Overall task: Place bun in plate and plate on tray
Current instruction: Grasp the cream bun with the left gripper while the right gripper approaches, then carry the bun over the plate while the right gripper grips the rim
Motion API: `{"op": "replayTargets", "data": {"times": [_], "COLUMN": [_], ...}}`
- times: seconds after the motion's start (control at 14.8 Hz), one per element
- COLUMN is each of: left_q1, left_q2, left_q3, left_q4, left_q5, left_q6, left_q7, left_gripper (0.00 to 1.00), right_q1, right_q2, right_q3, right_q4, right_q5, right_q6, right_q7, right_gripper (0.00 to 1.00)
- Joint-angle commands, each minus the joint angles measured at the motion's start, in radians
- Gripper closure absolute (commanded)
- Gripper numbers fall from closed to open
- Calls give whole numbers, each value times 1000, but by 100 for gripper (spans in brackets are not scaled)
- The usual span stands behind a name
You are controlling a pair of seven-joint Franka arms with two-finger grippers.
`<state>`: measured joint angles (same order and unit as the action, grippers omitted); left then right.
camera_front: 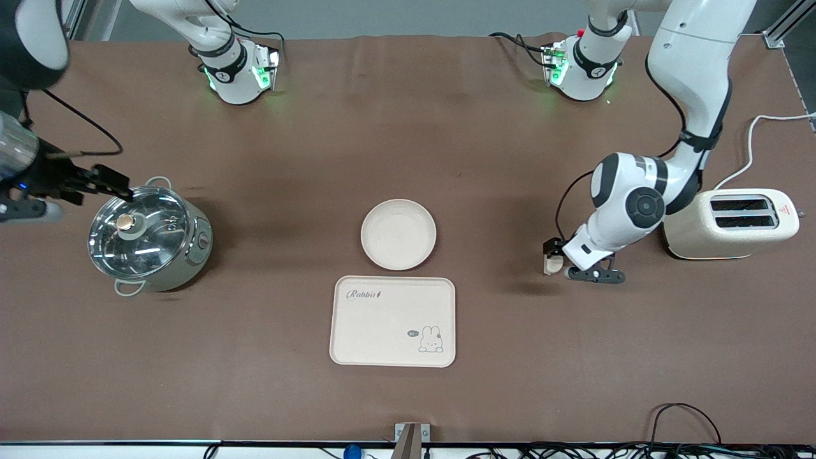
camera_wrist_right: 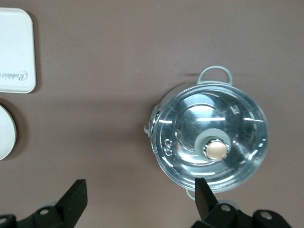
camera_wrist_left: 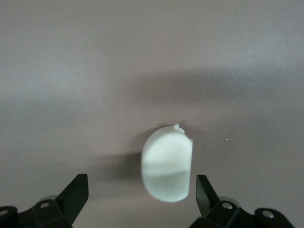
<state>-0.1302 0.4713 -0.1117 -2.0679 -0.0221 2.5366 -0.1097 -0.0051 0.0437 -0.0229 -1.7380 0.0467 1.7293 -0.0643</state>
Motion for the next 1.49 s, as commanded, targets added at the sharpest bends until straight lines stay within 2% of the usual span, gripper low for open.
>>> {"op": "replayTargets", "data": {"times": [0.0, 0.07, 0.2, 0.27, 0.34, 0.61, 0.81, 0.95, 1.01, 1.22, 1.42], "left_q1": [12, 14, 14, 14, 9, 1, -11, -75, -128, -287, -382], "left_q2": [-3, -3, -5, -6, -13, -54, -56, -39, -25, 85, 222], "left_q3": [-9, -9, -11, -13, -20, -91, -190, -223, -223, -223, -215], "left_q4": [-26, -26, -44, -49, -51, -28, 96, 175, 207, 348, 491], "left_q5": [-16, -16, -16, -16, -16, -18, -12, -6, -7, -2, -1], "left_q6": [37, 42, 74, 83, 82, 67, -118, -205, -216, -234, -226], "left_q7": [-13, -13, -13, -13, -13, -123, -368, -525, -607, -834, -988], "left_gripper": [7, 16, 40, 61, 75, 85, 87, 90, 90, 89, 87], "right_q1": [28, 51, 74, 98, 123, 239, 351, 428, 456, 551, 597], "right_q2": [-35, -35, -36, -36, -36, -33, 1, 48, 74, 166, 272], "right_q3": [0, -2, -2, -2, -2, -2, -2, -2, -2, -2, 0], "right_q4": [-124, -164, -234, -270, -296, -374, -384, -390, -399, -448, -457], "right_q5": [31, 47, 102, 136, 147, 148, 150, 154, 186, 359, 430], "right_q6": [103, 151, 229, 269, 303, 452, 527, 597, 634, 826, 961], "right_q7": [8, 9, 12, 15, 21, 118, 280, 369, 389, 390, 391], "right_gripper": [0, 0, 0, 0, 0, 0, 0, 0, 0, 0, 0]}}
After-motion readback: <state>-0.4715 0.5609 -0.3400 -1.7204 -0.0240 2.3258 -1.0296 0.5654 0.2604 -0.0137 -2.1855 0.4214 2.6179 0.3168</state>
